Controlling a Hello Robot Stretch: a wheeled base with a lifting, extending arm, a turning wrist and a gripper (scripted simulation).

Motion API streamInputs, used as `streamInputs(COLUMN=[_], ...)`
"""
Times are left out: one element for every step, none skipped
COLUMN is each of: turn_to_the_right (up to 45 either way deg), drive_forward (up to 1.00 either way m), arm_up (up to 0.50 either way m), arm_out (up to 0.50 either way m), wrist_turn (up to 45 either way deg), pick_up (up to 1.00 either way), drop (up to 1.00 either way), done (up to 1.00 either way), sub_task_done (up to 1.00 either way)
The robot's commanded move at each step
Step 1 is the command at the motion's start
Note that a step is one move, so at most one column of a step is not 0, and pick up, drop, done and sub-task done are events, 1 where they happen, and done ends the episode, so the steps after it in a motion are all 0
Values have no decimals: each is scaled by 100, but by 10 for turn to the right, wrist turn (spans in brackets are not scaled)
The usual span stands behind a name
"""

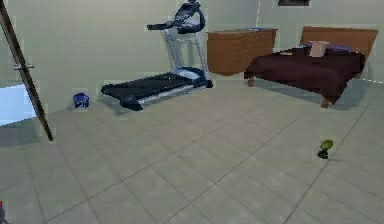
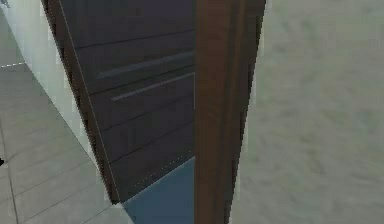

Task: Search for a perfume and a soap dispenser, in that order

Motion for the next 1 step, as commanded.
streamInputs(turn_to_the_right=[150], drive_forward=[0], arm_up=[0], arm_out=[0], wrist_turn=[0], pick_up=[0], drop=[0], done=[0], sub_task_done=[0])
